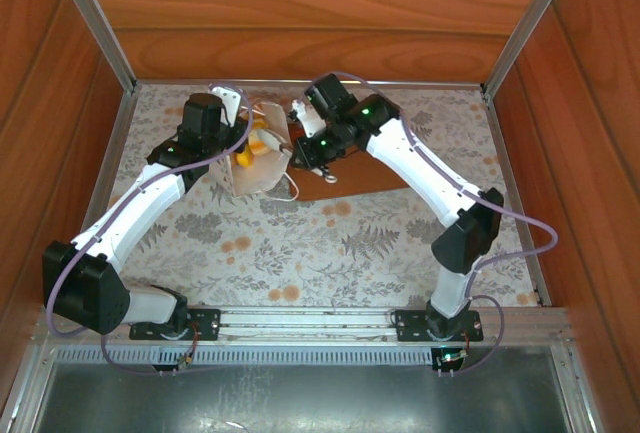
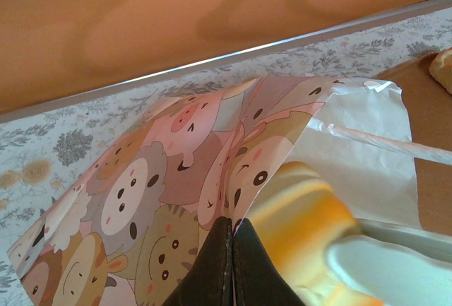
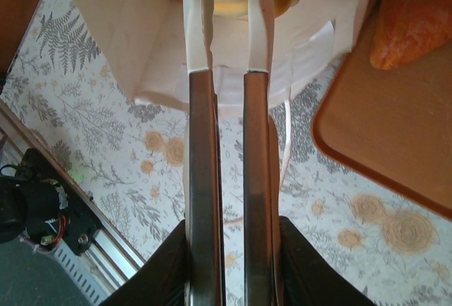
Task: Take the fake bread out of the paper bag
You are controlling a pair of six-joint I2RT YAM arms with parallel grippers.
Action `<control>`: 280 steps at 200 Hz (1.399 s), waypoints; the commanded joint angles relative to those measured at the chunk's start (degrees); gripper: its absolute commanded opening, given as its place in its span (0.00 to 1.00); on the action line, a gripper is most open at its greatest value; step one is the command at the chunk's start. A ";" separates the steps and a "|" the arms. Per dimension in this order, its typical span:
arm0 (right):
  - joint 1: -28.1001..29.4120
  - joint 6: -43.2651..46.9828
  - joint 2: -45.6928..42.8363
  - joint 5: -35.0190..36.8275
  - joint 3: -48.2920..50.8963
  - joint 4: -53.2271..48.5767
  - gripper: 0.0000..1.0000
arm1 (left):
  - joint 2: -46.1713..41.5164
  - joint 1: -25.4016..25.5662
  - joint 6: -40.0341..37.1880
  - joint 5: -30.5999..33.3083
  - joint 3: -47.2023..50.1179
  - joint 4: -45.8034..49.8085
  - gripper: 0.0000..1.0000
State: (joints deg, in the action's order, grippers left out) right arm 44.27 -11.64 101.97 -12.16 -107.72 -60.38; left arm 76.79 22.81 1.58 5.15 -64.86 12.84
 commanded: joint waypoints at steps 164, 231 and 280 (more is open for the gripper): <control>-3.44 -9.41 -31.27 25.96 18.84 -12.36 0.19 | 0.45 0.31 1.84 1.18 -1.42 -1.26 0.00; -13.86 -8.05 -26.61 32.27 24.49 -13.07 0.19 | -0.51 0.31 2.02 1.36 -0.94 -1.33 0.00; -16.62 -6.90 -22.12 35.88 25.02 -13.10 0.21 | -0.77 0.22 1.84 1.16 -0.65 -1.40 0.00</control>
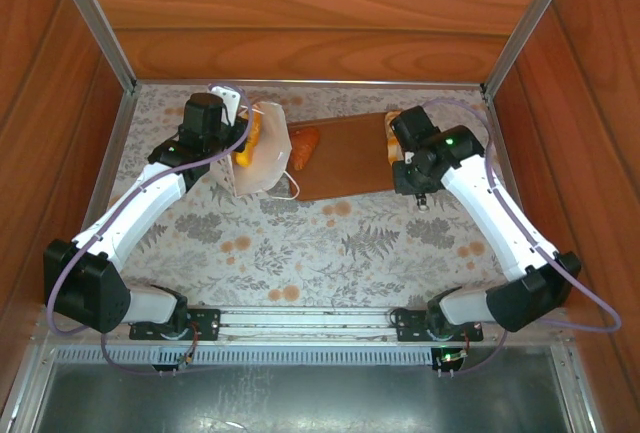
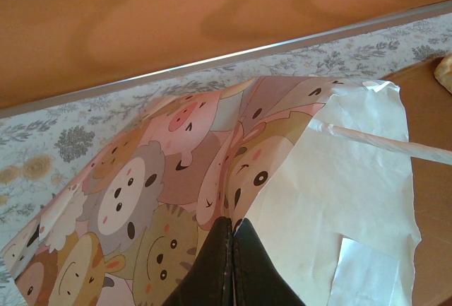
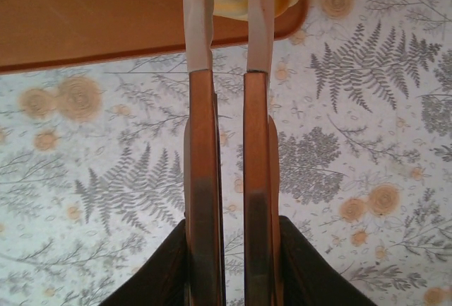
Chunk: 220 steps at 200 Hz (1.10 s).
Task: Take the fake bread out of the paper bag
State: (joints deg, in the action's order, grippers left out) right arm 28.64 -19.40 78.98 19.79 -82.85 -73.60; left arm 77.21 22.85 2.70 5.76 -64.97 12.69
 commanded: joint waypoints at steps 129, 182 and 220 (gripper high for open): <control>-2.50 3.57 12.89 6.42 -4.26 -0.23 0.23 | -1.01 0.26 0.31 0.48 0.02 -1.27 0.00; -2.45 3.55 15.77 7.94 -6.48 -1.48 0.24 | -0.85 0.24 0.11 0.26 0.02 -1.32 0.00; -2.49 3.42 19.74 8.85 -7.33 -2.22 0.25 | -0.79 0.23 0.21 -0.29 0.05 -1.44 0.00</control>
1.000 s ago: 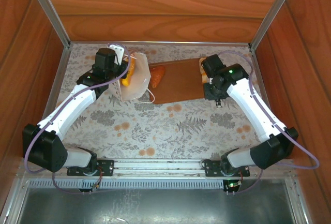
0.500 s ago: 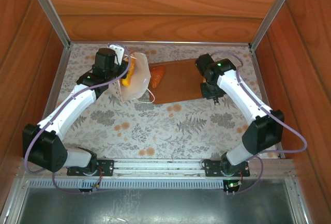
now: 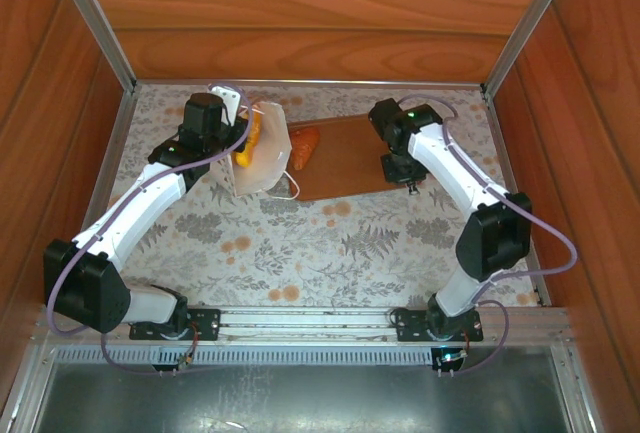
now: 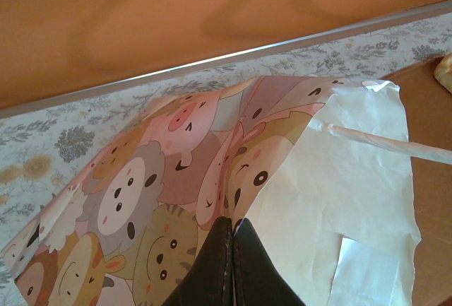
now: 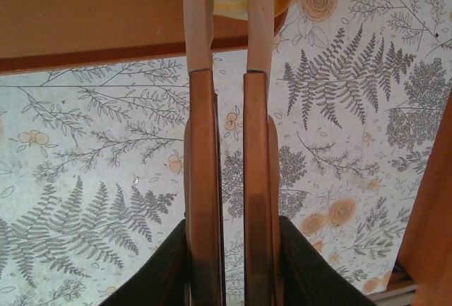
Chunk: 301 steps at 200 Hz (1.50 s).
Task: Take the fake bread out of the paper bag
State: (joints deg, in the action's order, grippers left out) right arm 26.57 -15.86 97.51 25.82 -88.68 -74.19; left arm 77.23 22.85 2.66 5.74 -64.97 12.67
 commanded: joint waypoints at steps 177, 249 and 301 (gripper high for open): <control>-0.46 -0.67 5.51 1.11 -5.41 -4.30 0.49 | -1.03 0.19 -0.19 -0.55 -0.26 -1.61 0.00; -0.46 0.90 -1.38 -8.71 -5.64 -0.62 0.42 | -1.47 0.18 -0.24 -0.90 0.05 -1.55 0.00; 0.46 0.23 -12.66 -27.97 -1.86 8.72 0.42 | -1.25 0.28 0.23 -1.17 0.32 -1.57 0.00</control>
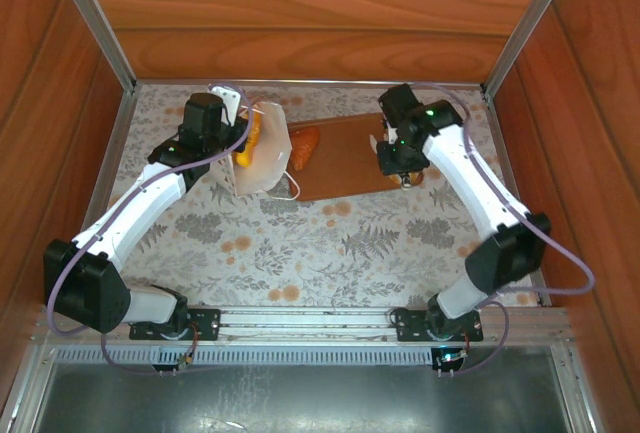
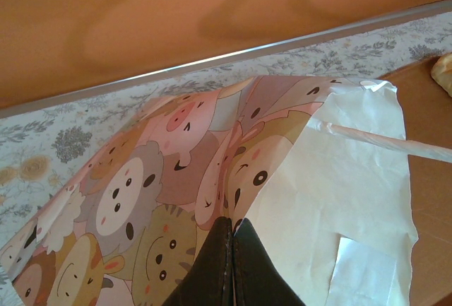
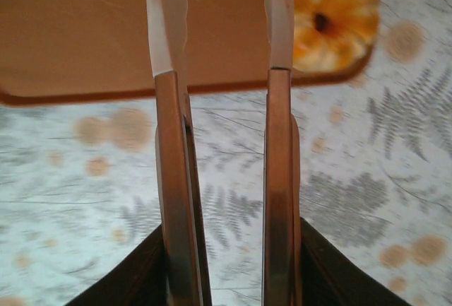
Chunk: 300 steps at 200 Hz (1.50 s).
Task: Take the fake bread out of the paper bag
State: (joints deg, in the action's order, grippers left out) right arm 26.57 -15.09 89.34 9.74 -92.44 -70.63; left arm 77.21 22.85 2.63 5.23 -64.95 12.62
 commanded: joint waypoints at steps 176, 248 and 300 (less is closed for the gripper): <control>25.44 -4.07 10.23 -20.35 -6.83 14.80 0.42 | -0.13 0.25 1.33 -0.40 0.26 -1.64 0.00; 25.38 -4.56 20.86 -21.01 -15.75 13.16 0.45 | -0.35 0.25 1.24 -0.63 0.70 -1.82 0.00; 25.42 -4.36 25.99 -19.89 -21.80 10.36 0.48 | -0.50 0.26 1.24 -0.84 0.72 -1.91 0.00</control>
State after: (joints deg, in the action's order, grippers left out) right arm 51.48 -19.25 113.95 -10.13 -110.96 -57.76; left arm 77.21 22.85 3.07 5.06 -64.84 12.56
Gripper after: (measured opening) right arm 0.481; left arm 0.050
